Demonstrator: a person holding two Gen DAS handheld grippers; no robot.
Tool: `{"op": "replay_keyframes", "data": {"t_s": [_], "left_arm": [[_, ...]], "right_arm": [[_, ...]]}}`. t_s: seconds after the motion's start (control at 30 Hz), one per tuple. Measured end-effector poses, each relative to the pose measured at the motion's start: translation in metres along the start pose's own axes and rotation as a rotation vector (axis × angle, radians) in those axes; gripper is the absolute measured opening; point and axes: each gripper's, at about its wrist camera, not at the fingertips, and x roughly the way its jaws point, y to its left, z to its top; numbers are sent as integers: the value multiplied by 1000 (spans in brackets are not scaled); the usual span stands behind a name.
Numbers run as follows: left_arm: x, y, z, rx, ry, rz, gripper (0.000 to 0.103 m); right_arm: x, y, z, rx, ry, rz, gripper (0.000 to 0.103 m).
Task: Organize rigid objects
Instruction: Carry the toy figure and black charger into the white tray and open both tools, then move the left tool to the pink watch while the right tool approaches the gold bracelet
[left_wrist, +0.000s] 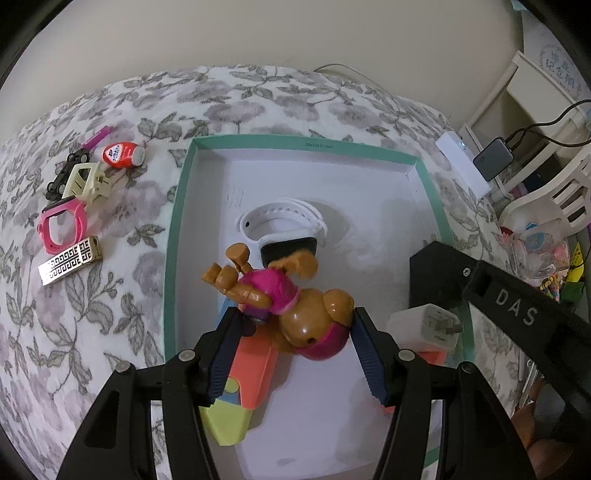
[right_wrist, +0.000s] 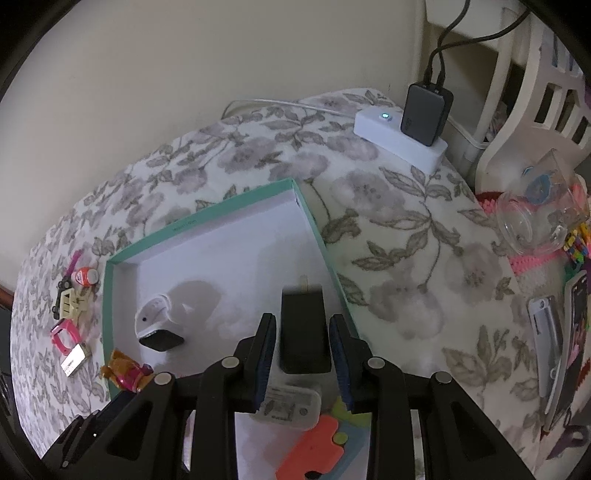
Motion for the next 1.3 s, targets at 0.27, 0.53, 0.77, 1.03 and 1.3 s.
{"op": "replay_keyframes", "data": {"t_s": [0.27,0.53,0.77,1.03,1.3], "left_arm": [[-23,3,9,-12,-40,-22,70],[-71,19,27,-58,-141,-2,73],[-104,54,40,-134,-198,80,79],[-114,127,43,-291,-190,186,87],[-118,213,28,-468,-171,382,97]], "right_arm": [[-34,5,12,-29,-76,-7,33],[-92,13,24,-53,-213,2,33],[-117,30,25,-93,-259,2,33],[-89,95,6,-246,-177,36,34],[-71,154,-18,-343,-127,120,60]]}}
